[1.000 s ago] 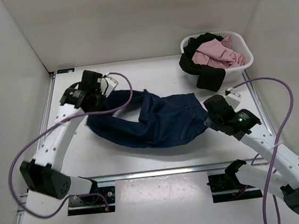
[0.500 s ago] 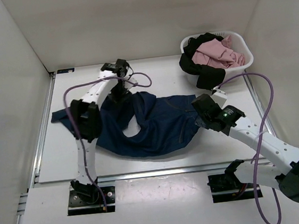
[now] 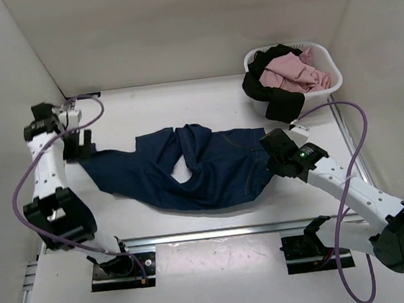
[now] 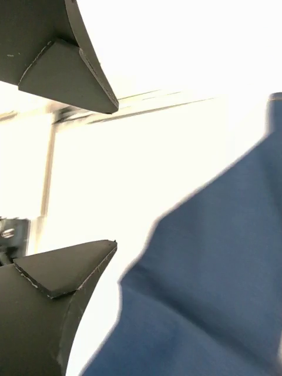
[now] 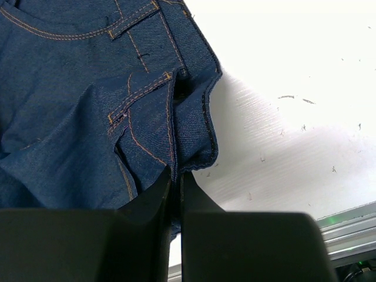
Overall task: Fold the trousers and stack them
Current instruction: Flatten the trousers out
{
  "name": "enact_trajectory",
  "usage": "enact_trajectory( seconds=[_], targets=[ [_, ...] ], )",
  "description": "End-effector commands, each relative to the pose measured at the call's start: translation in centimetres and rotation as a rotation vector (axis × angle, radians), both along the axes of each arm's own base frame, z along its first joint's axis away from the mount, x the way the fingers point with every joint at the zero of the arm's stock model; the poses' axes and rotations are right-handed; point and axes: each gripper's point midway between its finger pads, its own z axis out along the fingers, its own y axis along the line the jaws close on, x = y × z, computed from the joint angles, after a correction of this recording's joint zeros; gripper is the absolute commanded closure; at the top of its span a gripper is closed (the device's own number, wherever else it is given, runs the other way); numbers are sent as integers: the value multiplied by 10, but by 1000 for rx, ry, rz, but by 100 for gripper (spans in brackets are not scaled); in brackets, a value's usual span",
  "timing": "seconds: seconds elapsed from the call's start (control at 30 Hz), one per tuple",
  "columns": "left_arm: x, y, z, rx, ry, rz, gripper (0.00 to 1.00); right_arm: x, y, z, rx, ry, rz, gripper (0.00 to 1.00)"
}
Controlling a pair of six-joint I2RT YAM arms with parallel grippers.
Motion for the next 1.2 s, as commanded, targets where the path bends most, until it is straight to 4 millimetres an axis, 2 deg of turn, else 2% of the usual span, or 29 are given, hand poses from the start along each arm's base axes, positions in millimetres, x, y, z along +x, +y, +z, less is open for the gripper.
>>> enact_trajectory(
  seconds=[0.0, 0.07, 0.1, 0.17, 0.3, 0.43, 0.47, 0.5, 0.53, 0.57, 0.6, 0.63, 0.67, 0.7, 0.77, 0.8, 0.83, 0.87, 0.9, 0.93, 1.0, 1.03, 1.07, 1.13, 1.17],
  targets=[
    [-41, -23, -70, -115, 167, -40, 0, 0, -4, -4, -28, 13, -2, 100],
    [-50, -22, -105, -123, 248, -32, 0, 0, -5, -7, -33, 28, 0, 100],
    [-38, -18, -111, -111, 220, -15, 0, 0, -5, -7, -33, 28, 0, 100],
    [-34, -10, -124, -127, 227, 41, 0, 0, -5, -7, -33, 28, 0, 100],
    [-11, -6, -153, -223, 270, 101, 0, -4, -7, -11, -33, 34, -7, 100],
    [-13, 2, -177, -245, 327, 151, 0, -9, -15, -7, -30, 12, -37, 100],
    [-13, 2, -177, -247, 327, 160, 2, -9, -18, -7, -32, 3, -50, 100],
    [-13, -2, -180, -269, 333, 156, 9, -11, -19, -8, -31, 2, -50, 100],
    [-11, -6, -180, -290, 327, 150, 38, -12, -22, -4, -32, -12, -55, 100],
    [-10, -10, -179, -315, 319, 134, 38, -14, -23, -5, -27, -14, -62, 100],
    [-5, -20, -175, -370, 295, 117, 74, -13, -25, -2, -28, -32, -69, 100],
    [-1, -22, -167, -383, 277, 110, 86, -14, -27, -2, -36, -30, -80, 100],
    [4, -23, -164, -397, 260, 103, 86, -15, -30, -1, -43, -35, -85, 100],
    [7, -34, -155, -400, 251, 63, 86, -15, -30, -1, -43, -35, -85, 100],
    [16, -37, -130, -344, 194, 31, 86, -16, -33, 2, -48, -43, -89, 100],
    [22, -37, -115, -279, 161, 15, 86, -16, -33, 4, -41, -51, -90, 100],
    [31, -37, -85, -89, 96, -38, 86, -18, -35, 2, -49, -42, -89, 100],
    [40, -38, -67, 26, 34, -73, 86, -17, -36, 5, -45, -56, -102, 100],
    [44, -43, -52, 133, -3, -112, 86, -19, -37, 2, -51, -49, -102, 100],
    [46, -60, -33, 335, -19, -213, 86, -19, -37, 4, -44, -57, -102, 100],
    [32, -86, -28, 483, -7, -333, 86, -22, -39, -2, -50, -44, -108, 100],
    [26, -100, -34, 537, 21, -407, 86, -22, -38, -3, -43, -39, -104, 100],
    [5, -131, -54, 587, 66, -539, 86, -23, -38, -3, -43, -39, -104, 100],
    [-23, -158, -83, 600, 144, -679, 86, -24, -38, -6, -43, -33, -111, 100],
    [-49, -178, -110, 578, 224, -780, 86, -24, -38, -6, -43, -33, -111, 100]
  ],
)
